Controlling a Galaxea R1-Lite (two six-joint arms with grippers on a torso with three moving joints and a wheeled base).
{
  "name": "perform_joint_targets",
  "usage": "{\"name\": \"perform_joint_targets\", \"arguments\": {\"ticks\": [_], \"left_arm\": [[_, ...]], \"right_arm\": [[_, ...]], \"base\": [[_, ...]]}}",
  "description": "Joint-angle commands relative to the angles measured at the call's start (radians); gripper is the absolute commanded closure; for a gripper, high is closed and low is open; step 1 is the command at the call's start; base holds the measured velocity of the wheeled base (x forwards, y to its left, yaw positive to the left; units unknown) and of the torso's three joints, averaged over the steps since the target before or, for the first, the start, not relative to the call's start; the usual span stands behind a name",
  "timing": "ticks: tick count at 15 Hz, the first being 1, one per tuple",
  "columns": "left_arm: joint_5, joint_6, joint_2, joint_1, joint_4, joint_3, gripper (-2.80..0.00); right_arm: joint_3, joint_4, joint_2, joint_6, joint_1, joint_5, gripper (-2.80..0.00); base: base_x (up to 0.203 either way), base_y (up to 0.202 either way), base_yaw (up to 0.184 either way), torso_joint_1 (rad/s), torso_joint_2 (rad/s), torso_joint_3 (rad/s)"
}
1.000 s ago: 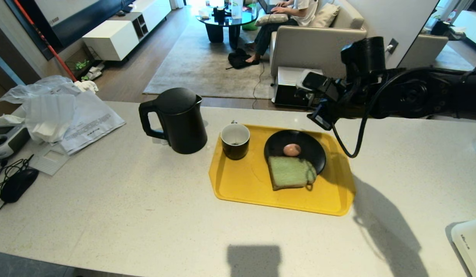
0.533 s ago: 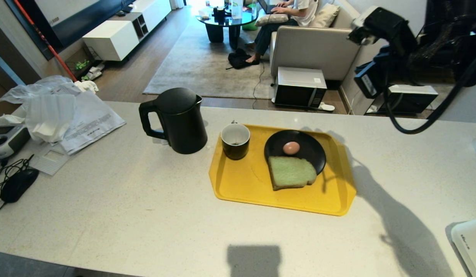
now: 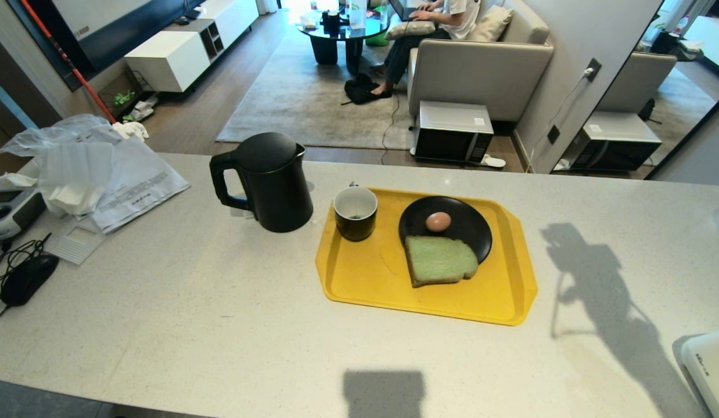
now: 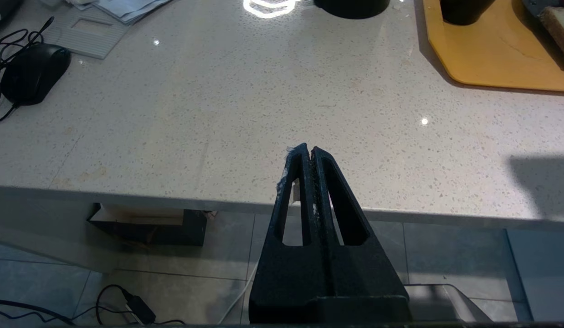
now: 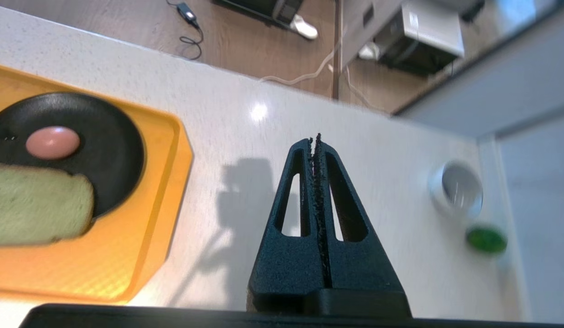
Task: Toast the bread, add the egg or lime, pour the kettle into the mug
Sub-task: Pick up the kettle
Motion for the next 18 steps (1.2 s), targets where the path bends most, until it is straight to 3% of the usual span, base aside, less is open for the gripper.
{"name": "perform_joint_targets", "arguments": {"ticks": [1,8,14,18], "left_arm": [[0.000,0.000,0.001,0.000,-0.001,0.000,0.00],[0.000,0.000,0.001,0.000,-0.001,0.000,0.00],[0.000,0.000,0.001,0.000,-0.001,0.000,0.00],[0.000,0.000,0.001,0.000,-0.001,-0.001,0.00]], "right_arm": [[0.188,0.001,-0.262,0.058,-0.042,0.015,0.00],[0.608,-0.006,-0.762,0.098,-0.058,0.151,0.00],[1.032,-0.022,-0.966,0.110,-0.060,0.179,0.00],[1.273,-0.149,-1.096,0.108,-0.061,0.214,0.00]], "base": [[0.000,0.000,0.000,0.000,0.00,0.000],[0.000,0.000,0.000,0.000,0.00,0.000],[0.000,0.000,0.000,0.000,0.00,0.000],[0.000,0.000,0.000,0.000,0.00,0.000]]}}
